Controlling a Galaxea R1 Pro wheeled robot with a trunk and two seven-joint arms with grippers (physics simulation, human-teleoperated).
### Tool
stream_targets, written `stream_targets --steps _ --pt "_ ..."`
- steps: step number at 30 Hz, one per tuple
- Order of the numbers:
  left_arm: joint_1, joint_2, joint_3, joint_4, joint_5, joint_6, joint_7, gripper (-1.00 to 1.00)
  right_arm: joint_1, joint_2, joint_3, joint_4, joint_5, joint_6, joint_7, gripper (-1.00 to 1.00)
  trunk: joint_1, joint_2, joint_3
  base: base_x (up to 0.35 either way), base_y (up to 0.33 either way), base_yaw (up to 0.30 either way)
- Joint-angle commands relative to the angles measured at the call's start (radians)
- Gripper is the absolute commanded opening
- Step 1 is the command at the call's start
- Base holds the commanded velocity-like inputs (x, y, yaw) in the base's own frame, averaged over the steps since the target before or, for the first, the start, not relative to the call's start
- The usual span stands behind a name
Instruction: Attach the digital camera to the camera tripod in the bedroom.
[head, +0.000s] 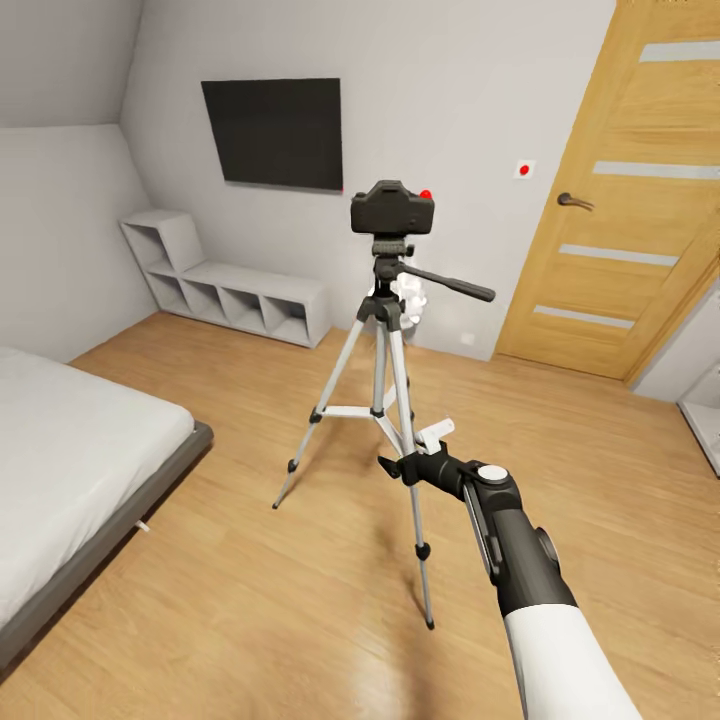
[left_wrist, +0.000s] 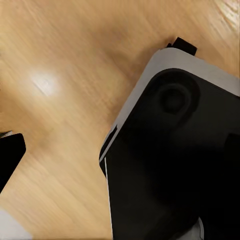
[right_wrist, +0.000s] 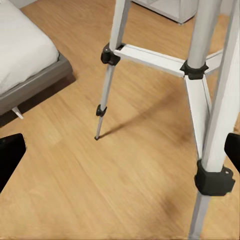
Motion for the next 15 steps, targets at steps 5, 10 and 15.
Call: stream_targets --steps 5,10,15 --pt "-0.001 0.000 -0.008 0.000 0.008 0.000 0.002 1.00 -0.001 -0.001 -0.004 0.004 0.005 0.006 0.008 1.00 0.000 -0.001 -0.001 -0.312 0.000 0.000" --pt "-0.001 0.002 -0.008 -0.001 0.009 0.000 0.002 1.00 -0.001 -0.014 -0.006 0.035 0.002 0.012 0.007 1.00 0.000 -0.001 -0.001 -0.134 0.000 0.000" --pt "-0.001 0.003 -0.008 -0.001 0.008 0.000 0.002 1.00 -0.001 -0.078 -0.006 0.107 -0.002 0.018 0.007 1.00 0.000 -0.001 -0.001 -0.041 0.000 0.000"
